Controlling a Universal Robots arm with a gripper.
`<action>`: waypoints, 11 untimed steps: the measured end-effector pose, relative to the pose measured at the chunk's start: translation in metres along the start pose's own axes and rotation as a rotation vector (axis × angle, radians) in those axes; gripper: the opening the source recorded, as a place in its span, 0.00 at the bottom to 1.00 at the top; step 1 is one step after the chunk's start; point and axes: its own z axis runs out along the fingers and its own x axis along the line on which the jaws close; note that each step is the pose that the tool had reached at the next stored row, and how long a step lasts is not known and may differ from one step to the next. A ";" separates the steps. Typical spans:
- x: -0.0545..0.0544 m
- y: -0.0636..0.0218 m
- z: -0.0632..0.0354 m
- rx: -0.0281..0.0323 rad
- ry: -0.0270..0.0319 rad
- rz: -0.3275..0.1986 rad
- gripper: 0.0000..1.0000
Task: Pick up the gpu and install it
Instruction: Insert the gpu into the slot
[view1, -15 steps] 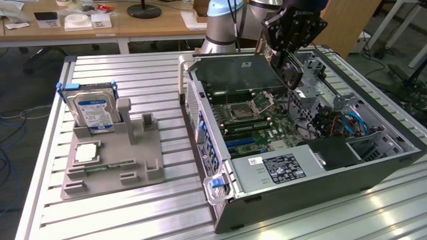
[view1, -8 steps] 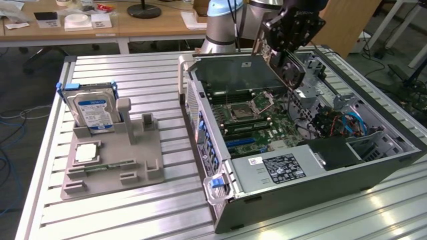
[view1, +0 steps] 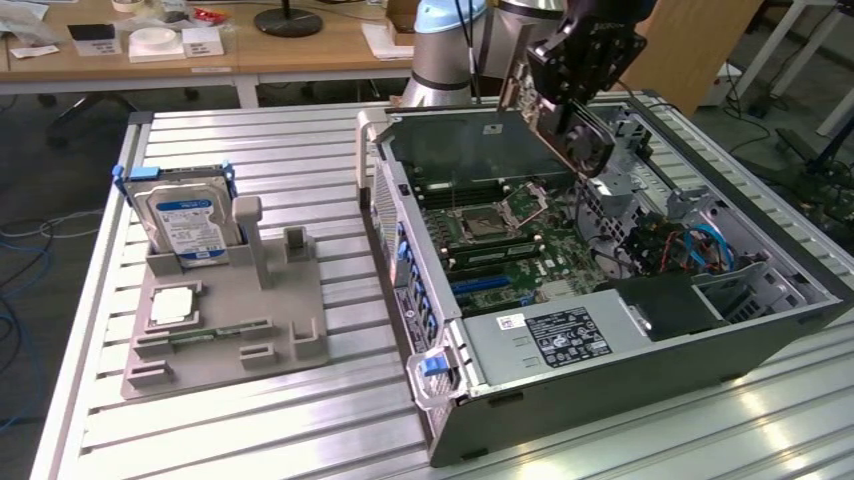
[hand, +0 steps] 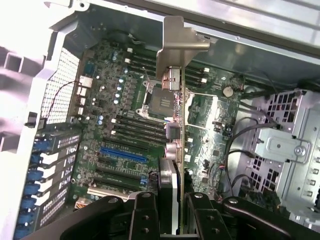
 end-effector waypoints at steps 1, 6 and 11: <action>0.000 0.0000 0.0000 -0.0002 0.0005 -0.010 0.28; 0.000 -0.0002 0.0000 -0.0014 0.0023 -0.053 0.28; 0.000 -0.0003 0.0000 -0.0026 0.0042 -0.096 0.28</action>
